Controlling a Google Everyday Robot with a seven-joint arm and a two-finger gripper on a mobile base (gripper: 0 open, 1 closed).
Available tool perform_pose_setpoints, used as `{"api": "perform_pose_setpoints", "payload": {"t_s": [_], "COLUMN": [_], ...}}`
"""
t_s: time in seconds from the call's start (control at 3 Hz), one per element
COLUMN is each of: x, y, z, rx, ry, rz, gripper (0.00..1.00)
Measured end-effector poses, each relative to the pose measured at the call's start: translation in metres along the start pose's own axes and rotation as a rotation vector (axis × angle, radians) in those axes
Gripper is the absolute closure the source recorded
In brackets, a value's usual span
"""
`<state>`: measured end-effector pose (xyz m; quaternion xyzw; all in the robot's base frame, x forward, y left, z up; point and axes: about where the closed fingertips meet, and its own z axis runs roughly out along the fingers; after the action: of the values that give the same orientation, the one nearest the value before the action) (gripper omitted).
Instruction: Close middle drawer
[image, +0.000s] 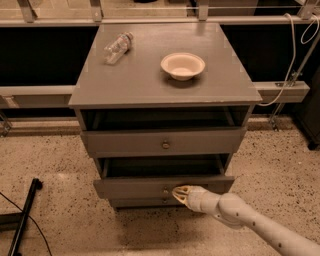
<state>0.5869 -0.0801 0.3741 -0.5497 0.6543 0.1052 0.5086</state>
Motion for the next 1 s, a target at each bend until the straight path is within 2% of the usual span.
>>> {"api": "perform_pose_setpoints", "payload": {"t_s": [0.33,0.67,1.0], "x": [0.012,0.017,0.02], "y": [-0.03,-0.05,-0.057], "z": [0.027,0.04,0.039], "rx": [0.003,0.002,0.004], "ry": [0.006,0.009,-0.001], "rz": [0.0,-0.008,-0.013], "gripper": [1.0,1.0,1.0]}}
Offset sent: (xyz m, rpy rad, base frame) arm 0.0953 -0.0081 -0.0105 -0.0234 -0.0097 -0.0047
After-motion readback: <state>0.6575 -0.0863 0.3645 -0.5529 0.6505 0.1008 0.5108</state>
